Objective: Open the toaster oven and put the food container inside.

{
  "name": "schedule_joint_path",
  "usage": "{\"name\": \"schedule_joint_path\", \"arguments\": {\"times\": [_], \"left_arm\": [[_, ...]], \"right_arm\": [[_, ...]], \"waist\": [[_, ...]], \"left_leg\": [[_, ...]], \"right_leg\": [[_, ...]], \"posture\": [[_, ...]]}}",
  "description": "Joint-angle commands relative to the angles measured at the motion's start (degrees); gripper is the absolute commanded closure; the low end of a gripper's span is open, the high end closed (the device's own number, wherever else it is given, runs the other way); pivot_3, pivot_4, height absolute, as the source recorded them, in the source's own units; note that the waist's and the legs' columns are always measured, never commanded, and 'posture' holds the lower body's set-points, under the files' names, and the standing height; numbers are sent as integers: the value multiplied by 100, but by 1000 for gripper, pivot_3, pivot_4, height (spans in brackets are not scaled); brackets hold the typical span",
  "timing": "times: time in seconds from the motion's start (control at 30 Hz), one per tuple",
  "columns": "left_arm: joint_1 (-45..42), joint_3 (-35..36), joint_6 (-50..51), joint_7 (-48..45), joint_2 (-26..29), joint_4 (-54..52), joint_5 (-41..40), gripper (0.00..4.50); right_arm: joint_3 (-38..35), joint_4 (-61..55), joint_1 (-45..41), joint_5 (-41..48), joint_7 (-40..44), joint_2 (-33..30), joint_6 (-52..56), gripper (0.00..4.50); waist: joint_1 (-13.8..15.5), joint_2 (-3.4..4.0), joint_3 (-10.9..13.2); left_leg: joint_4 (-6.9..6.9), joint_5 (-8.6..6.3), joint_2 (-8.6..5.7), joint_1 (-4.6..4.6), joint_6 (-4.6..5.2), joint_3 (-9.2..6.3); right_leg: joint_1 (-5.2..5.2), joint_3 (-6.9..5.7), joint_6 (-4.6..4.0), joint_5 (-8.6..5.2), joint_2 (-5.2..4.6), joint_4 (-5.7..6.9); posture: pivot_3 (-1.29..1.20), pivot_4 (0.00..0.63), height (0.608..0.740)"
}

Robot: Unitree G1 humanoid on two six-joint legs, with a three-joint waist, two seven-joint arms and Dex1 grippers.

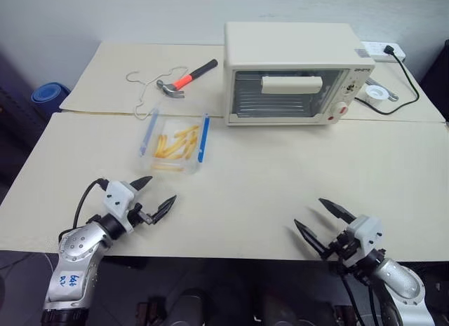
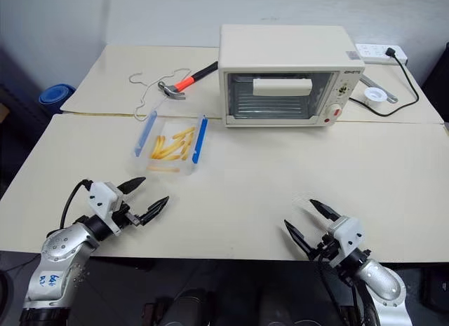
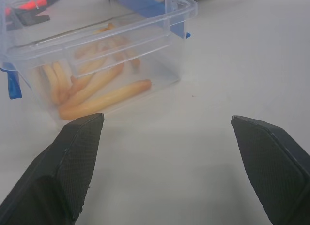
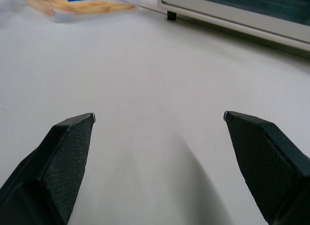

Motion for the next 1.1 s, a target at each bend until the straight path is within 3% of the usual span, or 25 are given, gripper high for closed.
{"name": "schedule_joint_path", "arguments": {"times": [0.03, 0.13, 0.23, 0.3, 0.4, 0.6, 0.87, 1.1], "left_arm": [[-43, 0, 73, -64, 80, -299, -100, 0], [-166, 111, 526, -147, 232, -475, -395, 0], [-501, 554, 1363, -582, 421, -658, -1714, 0], [-745, 691, 1711, -749, 576, -736, -2175, 0], [-1120, 703, 2111, -863, 774, -838, -2564, 0], [-1460, 619, 2357, -678, 588, -943, -2847, 0], [-1272, 484, 2249, -558, 461, -1075, -2598, 0], [-1251, 407, 2127, -459, 378, -1059, -2451, 0]], "right_arm": [[-326, 76, -344, 268, 27, -161, 50, 38], [-506, 233, -1007, 637, 105, -442, 529, 38], [-522, 803, -2074, 746, 260, -823, 1050, 38], [-480, 1359, -2826, 640, 263, -947, 1220, 38], [-344, 2209, -3936, 461, 354, -977, 1378, 38], [40, 3587, -5535, 58, 720, -791, 1189, 38], [52, 4485, -6440, -135, 829, -428, 826, 38], [-28, 3894, -5991, 211, 1508, -348, 729, 38]], "waist": [[0, 0, 0], [-9, 6, 5], [-28, 8, 6], [-26, 10, 8], [-26, 14, 9], [-26, 16, 12], [-49, 18, 13], [-76, 19, 14]], "left_leg": [[0, 0, 0, 0, 0, 0], [9, 0, 0, -3, 1, 2], [15, -2, 12, -2, -3, 2], [23, -1, 19, -6, -4, 6], [22, -3, 22, -8, -9, 2], [20, -3, 16, -15, -7, 2], [26, -3, 17, -20, -7, 2], [23, -3, 19, -20, -8, -1]], "right_leg": [[0, 0, 0, 0, 0, 0], [-1, 1, 0, 0, -1, 2], [-1, 4, -1, 0, -3, 1], [-4, 5, -5, 3, -3, 10], [-6, -1, -10, 0, 2, 13], [-7, -25, -10, 0, 14, 15], [-7, -51, -9, 0, 16, 15], [-7, -50, -9, 0, 16, 15]], "posture": [[0, 150, 740], [0, 150, 740], [0, 150, 740], [0, 150, 740], [0, 150, 740], [0, 150, 740], [0, 150, 740], [0, 150, 740]]}}
